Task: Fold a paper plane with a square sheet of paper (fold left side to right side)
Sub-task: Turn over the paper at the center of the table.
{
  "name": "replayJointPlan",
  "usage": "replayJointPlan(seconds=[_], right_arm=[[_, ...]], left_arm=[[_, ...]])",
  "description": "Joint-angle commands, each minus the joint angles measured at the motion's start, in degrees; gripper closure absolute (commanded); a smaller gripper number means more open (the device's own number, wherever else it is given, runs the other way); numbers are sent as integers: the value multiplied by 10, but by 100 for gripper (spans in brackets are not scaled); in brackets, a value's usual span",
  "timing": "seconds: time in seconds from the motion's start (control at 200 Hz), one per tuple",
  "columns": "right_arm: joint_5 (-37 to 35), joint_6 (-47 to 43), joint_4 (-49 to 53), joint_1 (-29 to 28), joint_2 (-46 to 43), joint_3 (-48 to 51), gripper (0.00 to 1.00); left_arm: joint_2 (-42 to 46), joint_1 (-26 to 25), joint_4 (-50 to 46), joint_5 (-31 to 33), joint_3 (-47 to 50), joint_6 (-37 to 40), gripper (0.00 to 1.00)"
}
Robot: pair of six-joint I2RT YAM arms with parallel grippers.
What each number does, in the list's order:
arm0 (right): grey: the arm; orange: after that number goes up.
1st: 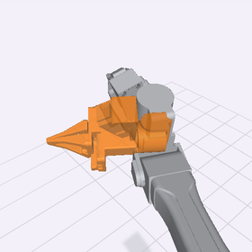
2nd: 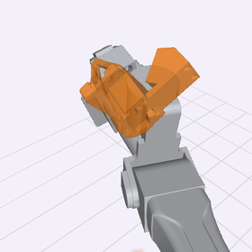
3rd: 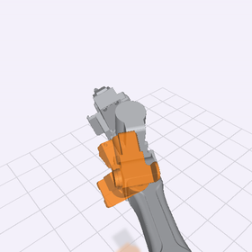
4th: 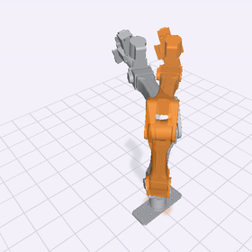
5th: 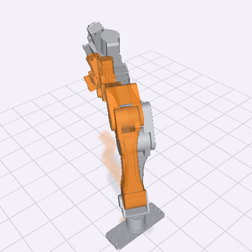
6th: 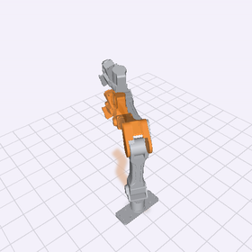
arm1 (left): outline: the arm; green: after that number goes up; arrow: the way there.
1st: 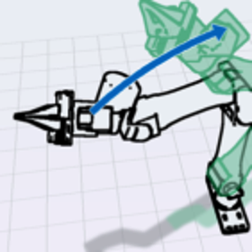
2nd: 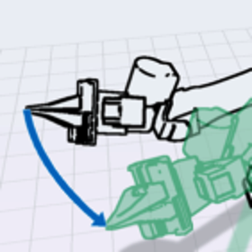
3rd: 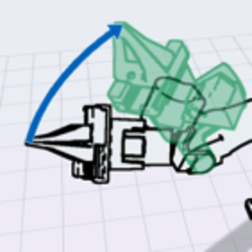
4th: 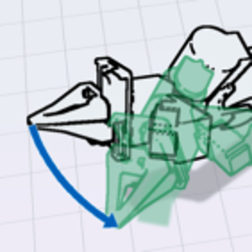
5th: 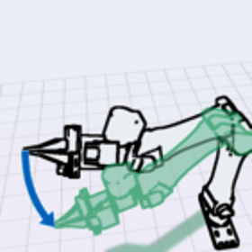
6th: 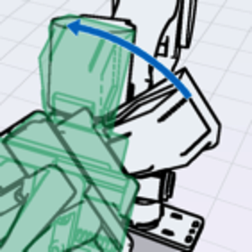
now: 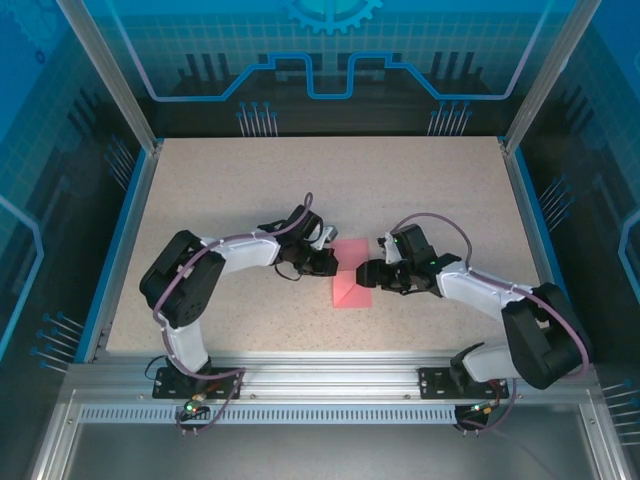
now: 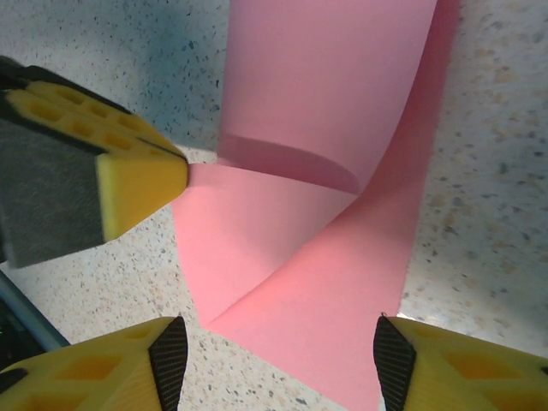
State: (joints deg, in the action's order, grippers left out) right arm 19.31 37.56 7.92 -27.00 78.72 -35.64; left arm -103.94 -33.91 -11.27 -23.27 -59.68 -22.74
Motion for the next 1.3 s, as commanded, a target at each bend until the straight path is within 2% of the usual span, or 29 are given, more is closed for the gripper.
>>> replayJointPlan(seconds=[0.0,0.15,0.265,0.4,0.515,0.74,0.805,0.995,1.175,1.295], right_arm=[[38,36,-61,-11,26,2,38],[49,58,-102,-21,68,-9,39],[58,70,-125,-27,103,-20,44],[73,81,-150,-35,136,-32,53],[79,85,-164,-40,150,-39,66],[62,58,-145,-36,132,-42,90],[61,46,-141,-29,120,-43,94],[65,10,-131,5,65,-45,97],[101,-11,-140,61,0,-44,97],[145,-4,-167,106,-43,-52,97]], left_arm=[[30,-1,-2,16,16,8,91],[32,-1,1,17,22,4,90],[34,-1,-1,21,24,4,90],[34,-1,-2,23,22,4,89],[40,0,-2,28,23,0,86],[90,20,-3,29,35,-16,66],[117,32,-3,31,41,-23,56],[205,84,3,14,59,-55,26],[291,144,43,-22,89,-105,3],[330,178,99,-79,109,-151,1]])
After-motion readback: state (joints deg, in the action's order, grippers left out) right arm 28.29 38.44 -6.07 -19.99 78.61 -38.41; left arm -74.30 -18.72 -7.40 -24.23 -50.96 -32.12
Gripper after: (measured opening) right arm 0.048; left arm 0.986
